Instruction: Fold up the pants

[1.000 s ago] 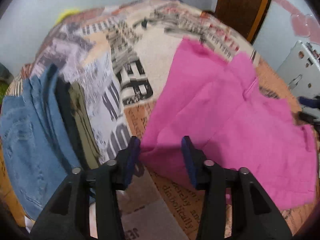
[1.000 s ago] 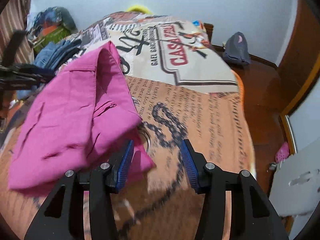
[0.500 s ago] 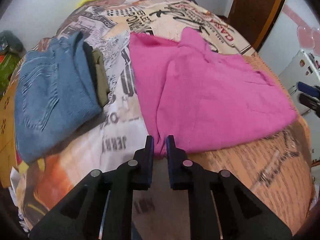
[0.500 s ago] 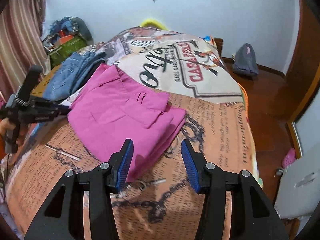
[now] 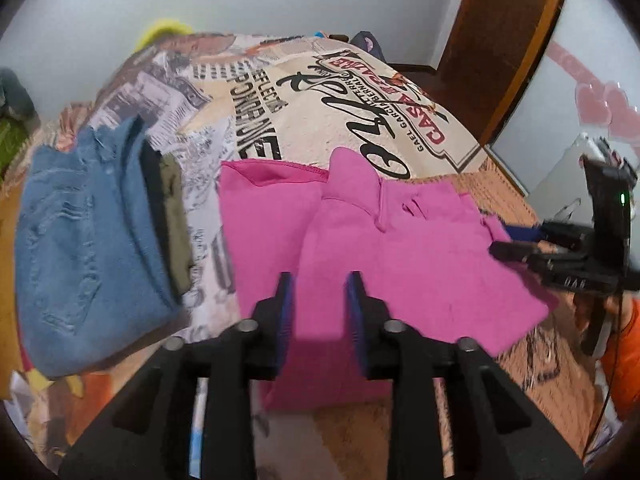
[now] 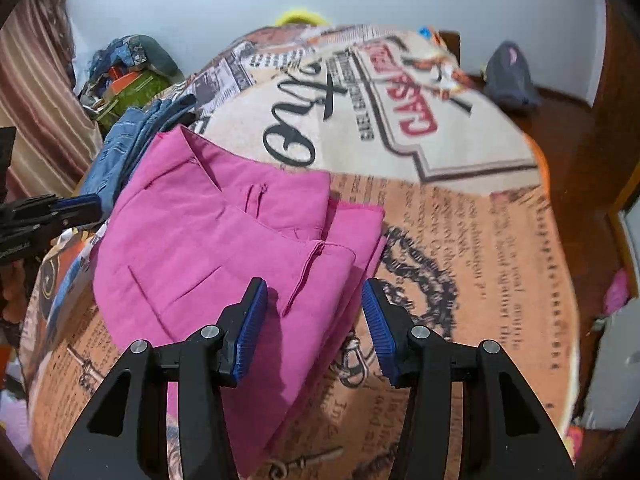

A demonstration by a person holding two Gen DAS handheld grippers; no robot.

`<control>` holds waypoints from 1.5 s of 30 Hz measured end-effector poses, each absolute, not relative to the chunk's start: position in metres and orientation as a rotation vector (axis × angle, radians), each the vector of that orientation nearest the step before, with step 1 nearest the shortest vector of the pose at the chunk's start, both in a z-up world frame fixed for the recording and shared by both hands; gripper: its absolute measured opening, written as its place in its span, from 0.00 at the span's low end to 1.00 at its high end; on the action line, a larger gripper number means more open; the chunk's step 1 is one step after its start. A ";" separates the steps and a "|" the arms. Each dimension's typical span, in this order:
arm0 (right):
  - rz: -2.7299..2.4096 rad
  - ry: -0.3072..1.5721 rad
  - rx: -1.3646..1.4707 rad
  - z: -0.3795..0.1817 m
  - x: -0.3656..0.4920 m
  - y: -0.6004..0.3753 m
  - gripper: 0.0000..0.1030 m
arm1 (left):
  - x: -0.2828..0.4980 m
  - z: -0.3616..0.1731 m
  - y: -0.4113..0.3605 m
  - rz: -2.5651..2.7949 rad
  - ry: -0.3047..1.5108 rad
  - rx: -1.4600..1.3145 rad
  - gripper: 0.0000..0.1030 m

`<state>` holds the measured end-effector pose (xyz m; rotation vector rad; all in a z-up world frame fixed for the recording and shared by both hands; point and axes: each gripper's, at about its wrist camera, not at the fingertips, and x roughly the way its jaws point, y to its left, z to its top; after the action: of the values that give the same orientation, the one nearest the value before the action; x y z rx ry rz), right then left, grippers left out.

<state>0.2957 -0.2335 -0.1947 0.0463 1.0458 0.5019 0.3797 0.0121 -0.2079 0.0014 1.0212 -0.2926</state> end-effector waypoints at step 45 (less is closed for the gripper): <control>0.407 0.842 -0.124 -0.142 0.296 -0.226 0.57 | 0.349 -0.221 0.047 -0.236 1.041 -0.025 0.45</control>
<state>0.2963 -0.2264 -0.1421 -0.1240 0.8416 0.4072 0.3490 0.0472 -0.2205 -0.0248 1.0414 -0.2356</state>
